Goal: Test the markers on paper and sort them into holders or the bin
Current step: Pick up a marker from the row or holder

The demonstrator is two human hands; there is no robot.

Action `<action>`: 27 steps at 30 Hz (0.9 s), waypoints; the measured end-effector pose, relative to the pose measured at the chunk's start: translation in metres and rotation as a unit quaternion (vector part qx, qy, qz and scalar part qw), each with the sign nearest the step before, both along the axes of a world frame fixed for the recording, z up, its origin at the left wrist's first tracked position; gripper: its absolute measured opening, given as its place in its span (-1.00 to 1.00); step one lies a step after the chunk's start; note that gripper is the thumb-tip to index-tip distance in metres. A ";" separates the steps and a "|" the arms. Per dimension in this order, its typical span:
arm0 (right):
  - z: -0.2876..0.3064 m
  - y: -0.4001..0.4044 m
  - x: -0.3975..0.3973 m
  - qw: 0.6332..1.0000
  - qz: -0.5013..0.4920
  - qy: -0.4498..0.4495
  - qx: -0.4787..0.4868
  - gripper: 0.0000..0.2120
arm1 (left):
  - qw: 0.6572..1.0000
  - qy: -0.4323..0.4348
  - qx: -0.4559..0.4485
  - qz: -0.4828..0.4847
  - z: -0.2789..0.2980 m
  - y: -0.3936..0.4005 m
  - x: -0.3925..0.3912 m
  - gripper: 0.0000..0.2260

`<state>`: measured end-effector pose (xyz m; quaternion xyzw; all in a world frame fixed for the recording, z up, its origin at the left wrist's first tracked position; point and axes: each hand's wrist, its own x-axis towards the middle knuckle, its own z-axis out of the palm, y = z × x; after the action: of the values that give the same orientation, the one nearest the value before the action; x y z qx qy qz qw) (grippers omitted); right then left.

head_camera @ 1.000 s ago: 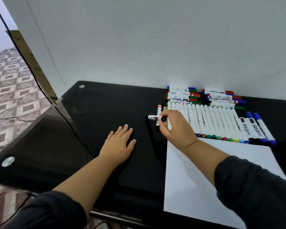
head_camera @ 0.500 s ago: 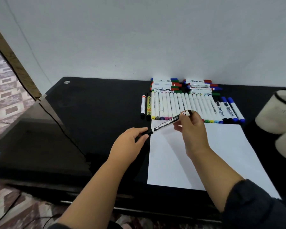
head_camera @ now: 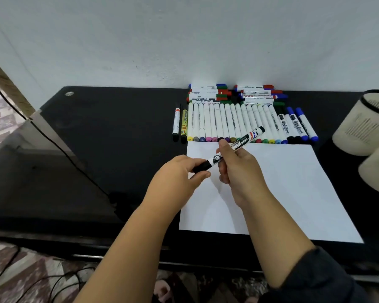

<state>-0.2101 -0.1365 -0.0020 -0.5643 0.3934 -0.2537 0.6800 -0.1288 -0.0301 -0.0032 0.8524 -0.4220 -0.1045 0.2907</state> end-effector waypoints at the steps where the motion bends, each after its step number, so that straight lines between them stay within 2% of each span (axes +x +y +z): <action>1: -0.001 0.000 0.000 1.000 -0.003 0.006 -0.001 -0.71 | 1.000 -0.009 0.008 -0.003 0.000 -0.001 0.000 -0.65; 5: -0.006 -0.001 0.002 1.000 -0.006 0.030 -0.005 -0.74 | 0.998 -0.024 0.064 -0.018 0.001 -0.003 0.000 -0.71; 10: -0.007 -0.002 0.004 0.999 0.004 0.048 -0.022 -0.76 | 0.996 0.023 0.079 -0.019 0.006 -0.001 0.000 -0.76; 16: -0.002 -0.002 0.001 0.999 0.016 0.031 -0.025 -0.77 | 0.991 0.131 0.031 -0.014 0.011 0.003 -0.004 -0.86; 19: 0.001 -0.001 0.000 0.999 0.026 0.019 -0.025 -0.77 | 0.987 0.163 0.012 -0.011 0.013 0.007 -0.004 -0.77; 23: 0.003 -0.001 0.001 0.999 0.029 0.015 -0.027 -0.77 | 0.980 0.201 -0.008 0.002 0.018 0.008 -0.005 -0.79; 25: 0.002 -0.002 0.002 0.999 0.020 0.028 -0.035 -0.77 | 0.984 0.179 0.000 0.008 0.017 0.007 -0.008 -0.84; 27: -0.001 -0.003 0.005 0.997 0.004 0.053 -0.047 -0.76 | 0.994 0.106 0.031 0.004 0.017 0.005 -0.012 -0.81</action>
<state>-0.2054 -0.1391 -0.0027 -0.6096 0.4147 -0.2390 0.6319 -0.1403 -0.0251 0.0136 0.8467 -0.3818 -0.2066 0.3075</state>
